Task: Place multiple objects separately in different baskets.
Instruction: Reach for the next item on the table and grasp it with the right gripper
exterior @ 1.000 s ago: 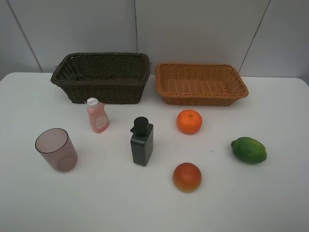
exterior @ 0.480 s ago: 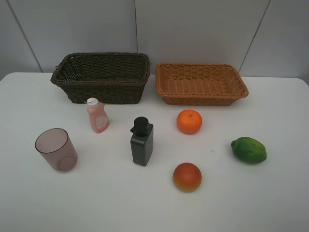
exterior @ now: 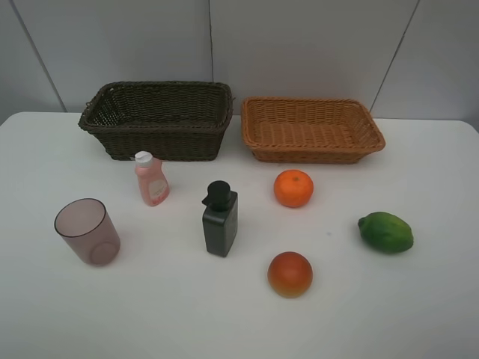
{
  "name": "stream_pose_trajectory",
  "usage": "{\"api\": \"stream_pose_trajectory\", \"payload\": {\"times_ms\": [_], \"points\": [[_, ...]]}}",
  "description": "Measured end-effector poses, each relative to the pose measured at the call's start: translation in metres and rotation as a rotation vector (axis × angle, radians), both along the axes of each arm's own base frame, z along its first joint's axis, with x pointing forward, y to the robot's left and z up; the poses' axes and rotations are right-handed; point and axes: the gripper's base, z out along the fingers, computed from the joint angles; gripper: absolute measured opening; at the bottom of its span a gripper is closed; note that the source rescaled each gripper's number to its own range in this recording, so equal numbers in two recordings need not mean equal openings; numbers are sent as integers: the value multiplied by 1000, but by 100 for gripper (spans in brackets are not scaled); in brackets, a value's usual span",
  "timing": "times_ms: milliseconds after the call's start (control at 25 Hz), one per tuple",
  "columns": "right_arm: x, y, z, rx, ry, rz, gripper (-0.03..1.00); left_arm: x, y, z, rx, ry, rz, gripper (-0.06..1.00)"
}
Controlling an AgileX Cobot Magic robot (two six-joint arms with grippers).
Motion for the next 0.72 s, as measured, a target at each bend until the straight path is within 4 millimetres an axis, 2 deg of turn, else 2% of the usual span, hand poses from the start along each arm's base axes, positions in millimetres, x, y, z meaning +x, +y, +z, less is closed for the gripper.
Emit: {"api": "stream_pose_trajectory", "payload": {"times_ms": [480, 600, 720], "points": [[3, 1, 0, 9, 16, 28, 89, 0, 0, 0, 0, 0, 0, 98], [14, 3, 11, 17, 76, 35, 89, 0, 0, 0, 0, 0, 0, 98], [35, 5, 26, 28, 160, 42, 89, 0, 0, 0, 0, 0, 0, 98]]}}
